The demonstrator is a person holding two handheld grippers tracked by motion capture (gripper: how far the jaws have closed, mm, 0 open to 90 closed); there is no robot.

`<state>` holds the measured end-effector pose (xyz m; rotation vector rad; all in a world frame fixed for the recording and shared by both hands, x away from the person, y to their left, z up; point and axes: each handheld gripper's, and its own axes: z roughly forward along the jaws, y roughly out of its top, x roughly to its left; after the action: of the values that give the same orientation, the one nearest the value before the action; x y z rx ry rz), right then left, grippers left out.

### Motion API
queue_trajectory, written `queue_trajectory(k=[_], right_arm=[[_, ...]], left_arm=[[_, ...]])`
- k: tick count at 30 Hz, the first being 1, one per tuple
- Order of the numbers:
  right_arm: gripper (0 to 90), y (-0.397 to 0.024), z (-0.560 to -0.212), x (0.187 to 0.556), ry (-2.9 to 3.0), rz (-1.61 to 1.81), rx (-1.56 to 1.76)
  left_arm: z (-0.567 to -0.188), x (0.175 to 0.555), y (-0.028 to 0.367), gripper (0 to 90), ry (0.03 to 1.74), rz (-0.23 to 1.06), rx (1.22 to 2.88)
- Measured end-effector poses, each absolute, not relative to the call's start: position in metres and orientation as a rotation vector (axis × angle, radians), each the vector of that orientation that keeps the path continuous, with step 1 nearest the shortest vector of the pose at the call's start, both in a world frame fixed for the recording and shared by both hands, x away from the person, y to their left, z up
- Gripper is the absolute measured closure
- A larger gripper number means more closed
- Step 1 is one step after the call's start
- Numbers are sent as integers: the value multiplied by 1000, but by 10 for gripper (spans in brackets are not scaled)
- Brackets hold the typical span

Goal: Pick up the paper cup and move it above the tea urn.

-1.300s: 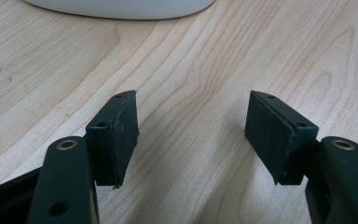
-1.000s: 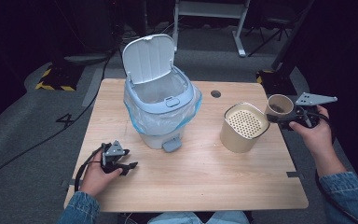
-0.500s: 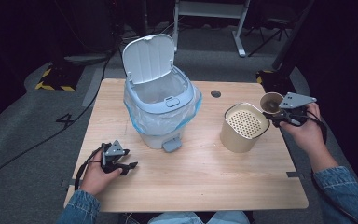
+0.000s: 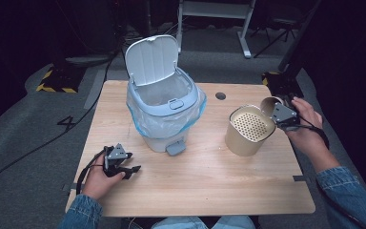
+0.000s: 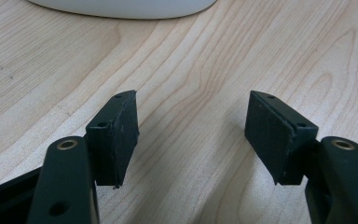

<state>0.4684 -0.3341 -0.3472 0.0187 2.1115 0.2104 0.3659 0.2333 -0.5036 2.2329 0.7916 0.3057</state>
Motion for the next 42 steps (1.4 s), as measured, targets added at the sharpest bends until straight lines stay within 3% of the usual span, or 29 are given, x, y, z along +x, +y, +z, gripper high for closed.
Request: queue_trajectory(k=[25,42], right_arm=[[311,-286,-372,450,1531,-686,-737],[310,-271,-373,443,1400,-740,-837]], left_arm=[[-504,366,233,351,792,307,2233],[-504,366,233,351,792,307,2233]])
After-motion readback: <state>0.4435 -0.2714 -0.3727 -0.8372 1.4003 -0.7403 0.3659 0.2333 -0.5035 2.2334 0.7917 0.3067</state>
